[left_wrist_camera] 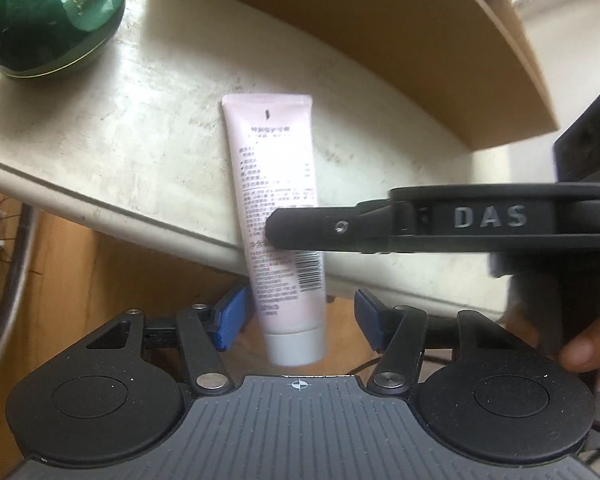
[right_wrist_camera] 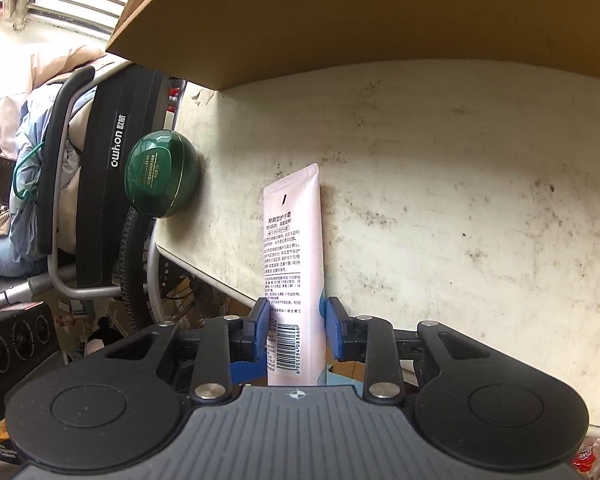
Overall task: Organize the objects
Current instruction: 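Close the right gripper on the end of the cream tube, then lift the cream tube with the right gripper and carry it over the cardboard box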
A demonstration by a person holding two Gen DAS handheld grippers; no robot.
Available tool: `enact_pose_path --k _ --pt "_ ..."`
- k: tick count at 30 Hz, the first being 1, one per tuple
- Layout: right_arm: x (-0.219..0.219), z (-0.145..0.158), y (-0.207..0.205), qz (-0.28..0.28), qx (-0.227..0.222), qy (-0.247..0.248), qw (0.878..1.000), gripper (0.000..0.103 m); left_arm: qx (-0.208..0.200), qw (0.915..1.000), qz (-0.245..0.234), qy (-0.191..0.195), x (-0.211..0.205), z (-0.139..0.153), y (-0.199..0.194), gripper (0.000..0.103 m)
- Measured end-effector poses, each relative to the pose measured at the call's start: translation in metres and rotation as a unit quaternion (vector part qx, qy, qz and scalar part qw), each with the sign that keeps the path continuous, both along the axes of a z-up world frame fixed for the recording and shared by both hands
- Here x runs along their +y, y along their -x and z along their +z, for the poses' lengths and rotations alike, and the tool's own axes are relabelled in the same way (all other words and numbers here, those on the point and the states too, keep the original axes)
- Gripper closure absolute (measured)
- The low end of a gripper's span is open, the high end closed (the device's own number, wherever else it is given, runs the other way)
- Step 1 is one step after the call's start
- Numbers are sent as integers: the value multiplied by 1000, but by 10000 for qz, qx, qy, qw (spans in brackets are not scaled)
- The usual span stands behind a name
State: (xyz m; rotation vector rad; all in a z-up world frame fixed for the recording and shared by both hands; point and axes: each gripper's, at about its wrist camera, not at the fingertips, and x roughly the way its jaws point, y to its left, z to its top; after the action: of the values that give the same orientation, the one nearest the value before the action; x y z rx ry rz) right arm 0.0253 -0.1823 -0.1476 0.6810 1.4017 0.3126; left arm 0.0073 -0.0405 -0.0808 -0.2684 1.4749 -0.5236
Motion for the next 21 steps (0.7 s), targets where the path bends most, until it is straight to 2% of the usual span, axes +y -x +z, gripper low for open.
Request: enact_pose_path --k 4,5,7,9,17,18,21 --pt "-3 -3 -1 -25 90 -117 9999 71 13 10000 -17 -89 -6 -3 0 48" --pt "-4 -4 0 -49 119 -156 9998 71 21 9999 -8 -100 -7 -3 -12 49" --pt "-5 -5 1 -79 166 -218 9996 71 22 9999 -9 -137 -11 -4 -15 62" --pt "-5 -7 4 -111 214 -270 9993 72 -14 9996 -56 -261 -15 -5 -12 67" --pt "-9 -9 17 -204 391 -430 9981 71 23 9996 -29 -280 -19 -3 3 67" --pt "-9 -11 18 -259 451 -495 9974 71 38 9996 -29 -267 -4 -1 1 68" --pt "-10 -16 21 -419 562 -660 9954 70 159 9997 48 -179 0 -1 0 68"
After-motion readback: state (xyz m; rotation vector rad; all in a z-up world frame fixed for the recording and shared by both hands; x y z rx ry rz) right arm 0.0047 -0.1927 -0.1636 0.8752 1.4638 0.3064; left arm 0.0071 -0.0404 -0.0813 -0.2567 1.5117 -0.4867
